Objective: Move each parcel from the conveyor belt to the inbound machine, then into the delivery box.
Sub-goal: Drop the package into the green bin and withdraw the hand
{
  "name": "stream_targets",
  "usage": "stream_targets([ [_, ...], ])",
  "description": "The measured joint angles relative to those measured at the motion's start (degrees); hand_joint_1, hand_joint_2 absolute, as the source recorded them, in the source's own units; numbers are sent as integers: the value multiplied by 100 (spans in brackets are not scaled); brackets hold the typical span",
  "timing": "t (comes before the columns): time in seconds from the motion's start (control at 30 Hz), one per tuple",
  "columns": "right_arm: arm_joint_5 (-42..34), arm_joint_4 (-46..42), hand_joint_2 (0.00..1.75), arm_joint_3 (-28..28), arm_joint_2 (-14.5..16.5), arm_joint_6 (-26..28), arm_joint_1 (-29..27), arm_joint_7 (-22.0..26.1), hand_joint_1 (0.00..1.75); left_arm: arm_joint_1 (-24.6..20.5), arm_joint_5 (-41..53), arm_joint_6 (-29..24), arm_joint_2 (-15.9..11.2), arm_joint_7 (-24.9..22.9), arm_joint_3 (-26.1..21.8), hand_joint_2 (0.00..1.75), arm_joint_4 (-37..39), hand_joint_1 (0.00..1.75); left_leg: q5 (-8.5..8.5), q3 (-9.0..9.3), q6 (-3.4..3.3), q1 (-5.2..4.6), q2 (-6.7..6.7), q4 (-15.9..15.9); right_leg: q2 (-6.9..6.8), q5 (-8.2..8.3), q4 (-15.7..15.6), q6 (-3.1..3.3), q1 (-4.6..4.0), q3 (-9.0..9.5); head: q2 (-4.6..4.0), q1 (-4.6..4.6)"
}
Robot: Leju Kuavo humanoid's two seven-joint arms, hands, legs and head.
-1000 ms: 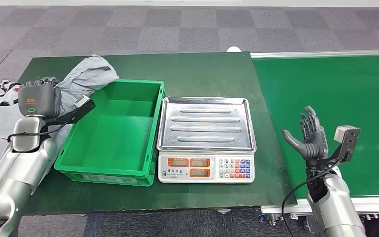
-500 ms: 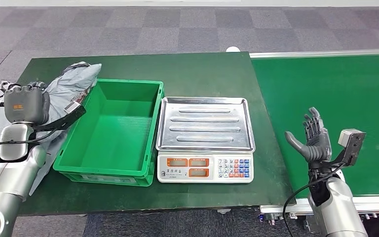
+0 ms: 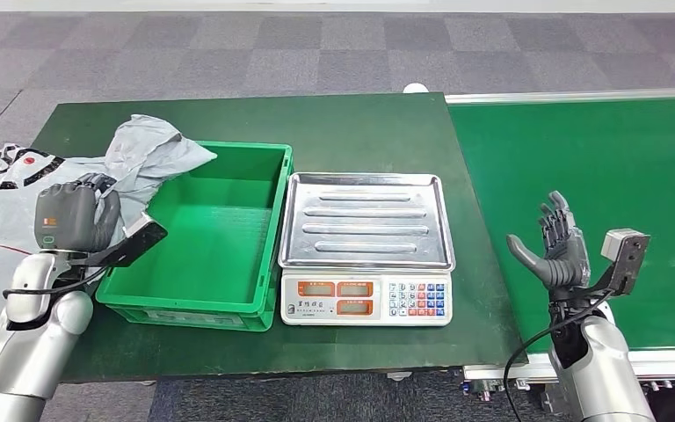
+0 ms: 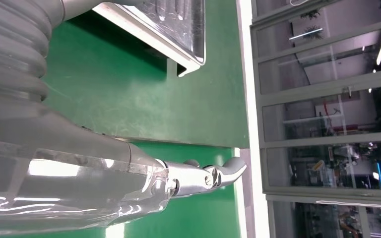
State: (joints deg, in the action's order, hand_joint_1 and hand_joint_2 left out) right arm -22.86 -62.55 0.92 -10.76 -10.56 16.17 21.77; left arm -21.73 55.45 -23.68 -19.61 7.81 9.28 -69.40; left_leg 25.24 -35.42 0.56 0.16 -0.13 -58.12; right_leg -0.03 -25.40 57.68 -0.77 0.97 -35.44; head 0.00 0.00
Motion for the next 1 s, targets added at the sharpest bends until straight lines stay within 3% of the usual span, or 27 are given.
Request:
stream_targets([
  [0.2, -32, 0, 175, 0, 1, 40, 75, -37, 0, 109, -39, -63, 76, -1, 297, 175, -448, 175, 0, 0, 0, 0, -1, -1, 0, 0, 0, 0, 0, 1, 0, 0],
  [0.6, -151, 5, 175, 0, -86, 27, 173, -52, 0, 31, -253, -262, 133, 10, 696, 175, -590, 175, 0, 2, 0, 0, 2, -2, 2, 1, 0, 0, 0, 0, 0, 0],
  [0.73, -151, 8, 175, 0, -85, 46, 193, -51, 0, -30, -259, -185, 141, -7, 801, 175, -556, 2, 0, 2, 0, 0, 1, -2, 1, 1, 0, 0, 0, 1, 0, 1],
  [1.0, -86, 46, 175, -14, -78, 43, 329, -54, 0, -362, -384, 562, 167, -196, 1089, 175, 23, 0, -1, 4, 1, 0, 6, -2, 7, 5, 0, 2, 0, 1, 0, 0],
])
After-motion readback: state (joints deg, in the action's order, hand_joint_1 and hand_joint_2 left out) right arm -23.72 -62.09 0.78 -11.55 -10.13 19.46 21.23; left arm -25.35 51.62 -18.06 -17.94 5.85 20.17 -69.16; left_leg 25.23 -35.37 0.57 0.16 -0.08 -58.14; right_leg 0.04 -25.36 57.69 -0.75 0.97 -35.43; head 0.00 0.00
